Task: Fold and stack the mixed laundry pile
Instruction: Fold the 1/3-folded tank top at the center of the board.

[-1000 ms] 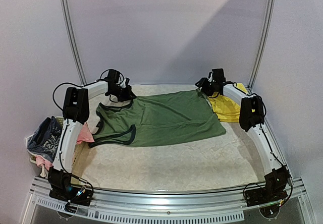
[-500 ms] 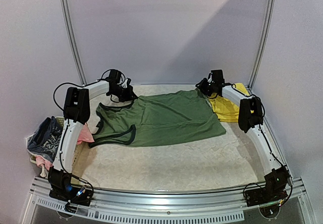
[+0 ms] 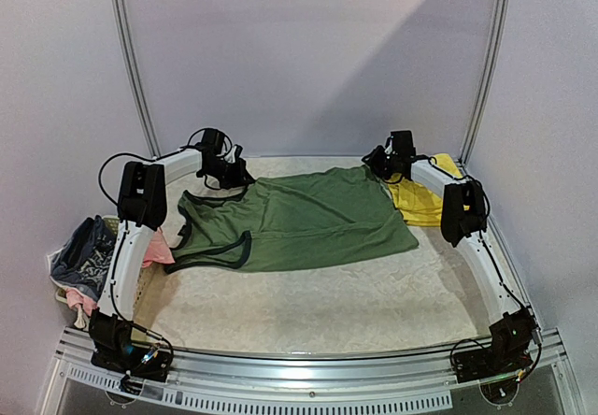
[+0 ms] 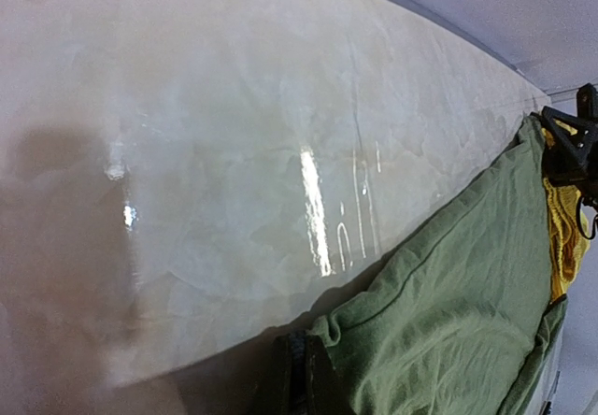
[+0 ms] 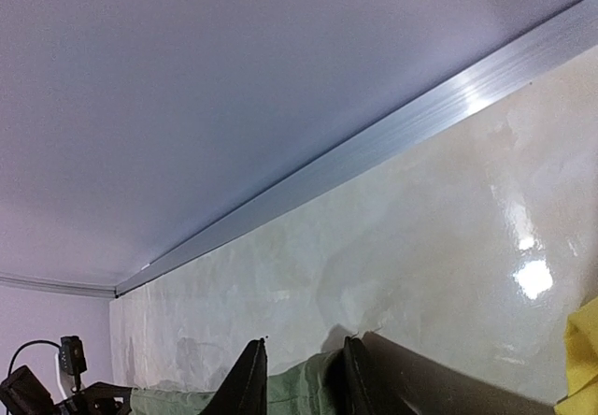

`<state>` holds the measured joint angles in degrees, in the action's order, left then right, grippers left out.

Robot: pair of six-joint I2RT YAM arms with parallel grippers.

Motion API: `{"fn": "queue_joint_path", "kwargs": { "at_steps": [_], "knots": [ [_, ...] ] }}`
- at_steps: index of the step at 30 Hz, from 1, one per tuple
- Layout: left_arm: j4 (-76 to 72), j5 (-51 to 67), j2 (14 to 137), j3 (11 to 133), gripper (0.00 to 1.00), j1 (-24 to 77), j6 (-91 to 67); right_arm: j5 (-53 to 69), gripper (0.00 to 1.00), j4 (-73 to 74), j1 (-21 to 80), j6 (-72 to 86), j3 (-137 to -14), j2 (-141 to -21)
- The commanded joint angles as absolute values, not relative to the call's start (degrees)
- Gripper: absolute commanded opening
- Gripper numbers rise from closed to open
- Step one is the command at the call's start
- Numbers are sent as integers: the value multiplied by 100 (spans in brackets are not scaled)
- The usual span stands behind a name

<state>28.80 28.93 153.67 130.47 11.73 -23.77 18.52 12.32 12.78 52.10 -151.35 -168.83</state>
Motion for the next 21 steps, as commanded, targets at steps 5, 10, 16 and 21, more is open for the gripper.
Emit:
{"fn": "queue_joint_path", "kwargs": {
  "at_steps": [5, 10, 16, 21],
  "knots": [
    [3085, 2883, 15491, 13140, 0, 1220, -2278, 1878, 15, 1575, 1230, 5396, -15224, -17231],
    [3069, 2909, 15520, 13156, 0, 1221, -2282, 1857, 1, 1592, 1192, 5397, -15197, -17218],
    [3071, 2899, 15459, 13148, 0, 1203, -2296, 1973, 0, 1053, 1122, 5418, -14711, -17004],
    [2989, 2896, 15172, 13067, 0, 1202, -2341, 2419, 0, 400, 1043, 5302, -14198, -16521]
  ]
}}
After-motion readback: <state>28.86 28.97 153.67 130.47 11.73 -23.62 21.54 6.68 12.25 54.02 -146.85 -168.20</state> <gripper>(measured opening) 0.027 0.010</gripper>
